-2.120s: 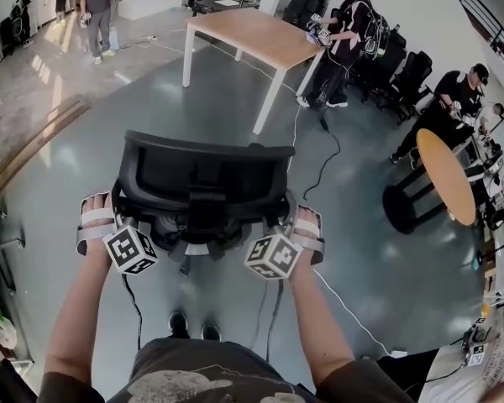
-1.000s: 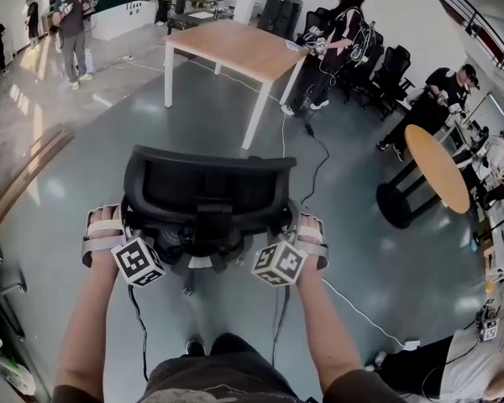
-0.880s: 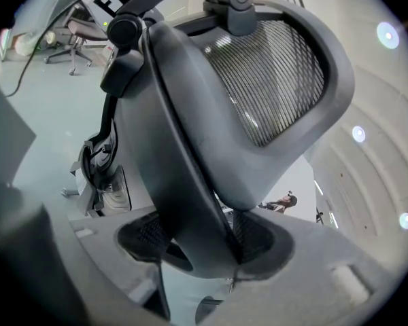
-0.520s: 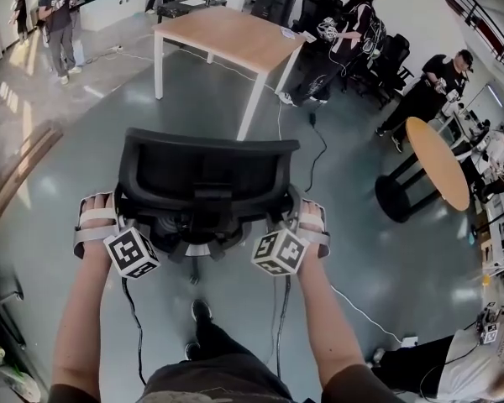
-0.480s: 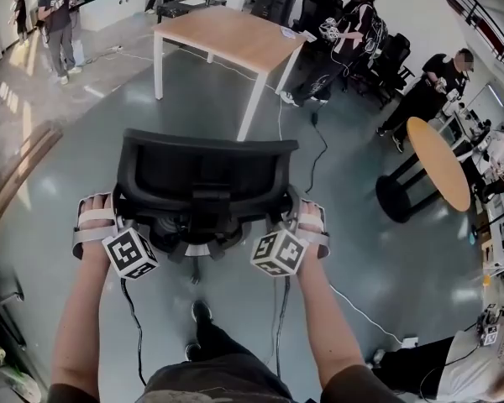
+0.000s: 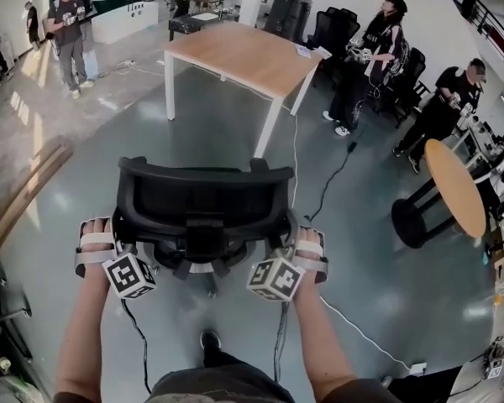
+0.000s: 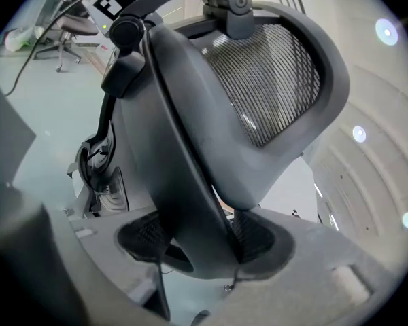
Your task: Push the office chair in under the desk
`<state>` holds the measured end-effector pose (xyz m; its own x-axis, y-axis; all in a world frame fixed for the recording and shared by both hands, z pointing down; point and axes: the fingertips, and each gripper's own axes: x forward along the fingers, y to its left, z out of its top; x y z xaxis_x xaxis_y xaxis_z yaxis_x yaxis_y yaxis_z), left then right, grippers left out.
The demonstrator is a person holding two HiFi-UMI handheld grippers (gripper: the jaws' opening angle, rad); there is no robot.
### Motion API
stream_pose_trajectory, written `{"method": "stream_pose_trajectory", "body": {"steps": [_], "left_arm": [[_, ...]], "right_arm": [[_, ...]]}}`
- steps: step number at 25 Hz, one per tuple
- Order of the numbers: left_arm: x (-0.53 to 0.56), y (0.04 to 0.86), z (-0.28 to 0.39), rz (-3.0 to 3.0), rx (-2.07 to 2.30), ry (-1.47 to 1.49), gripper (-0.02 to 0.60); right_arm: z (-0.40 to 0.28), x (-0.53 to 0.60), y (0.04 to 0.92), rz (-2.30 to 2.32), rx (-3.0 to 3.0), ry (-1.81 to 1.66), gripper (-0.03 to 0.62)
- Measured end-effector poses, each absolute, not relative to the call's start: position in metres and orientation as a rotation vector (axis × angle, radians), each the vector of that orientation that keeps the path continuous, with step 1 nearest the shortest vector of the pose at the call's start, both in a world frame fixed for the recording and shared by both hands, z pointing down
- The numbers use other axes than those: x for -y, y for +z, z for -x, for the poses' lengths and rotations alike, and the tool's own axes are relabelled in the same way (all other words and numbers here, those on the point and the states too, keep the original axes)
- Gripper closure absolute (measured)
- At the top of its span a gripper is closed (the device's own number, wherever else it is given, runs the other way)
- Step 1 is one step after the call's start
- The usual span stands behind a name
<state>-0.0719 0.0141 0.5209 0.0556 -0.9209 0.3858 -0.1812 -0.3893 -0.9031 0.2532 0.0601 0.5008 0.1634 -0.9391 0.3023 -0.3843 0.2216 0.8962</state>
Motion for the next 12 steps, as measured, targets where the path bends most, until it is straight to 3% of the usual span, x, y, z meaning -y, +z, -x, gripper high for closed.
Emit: {"method": "stream_pose_trajectory", "body": {"steps": [12], "left_arm": [[0.102, 0.501, 0.103, 1.676, -1.078, -1.389, 0.279]], "right_arm": [[-0.22, 0.05, 0.481, -1.354, 1.41, -0.652, 0.344]]}}
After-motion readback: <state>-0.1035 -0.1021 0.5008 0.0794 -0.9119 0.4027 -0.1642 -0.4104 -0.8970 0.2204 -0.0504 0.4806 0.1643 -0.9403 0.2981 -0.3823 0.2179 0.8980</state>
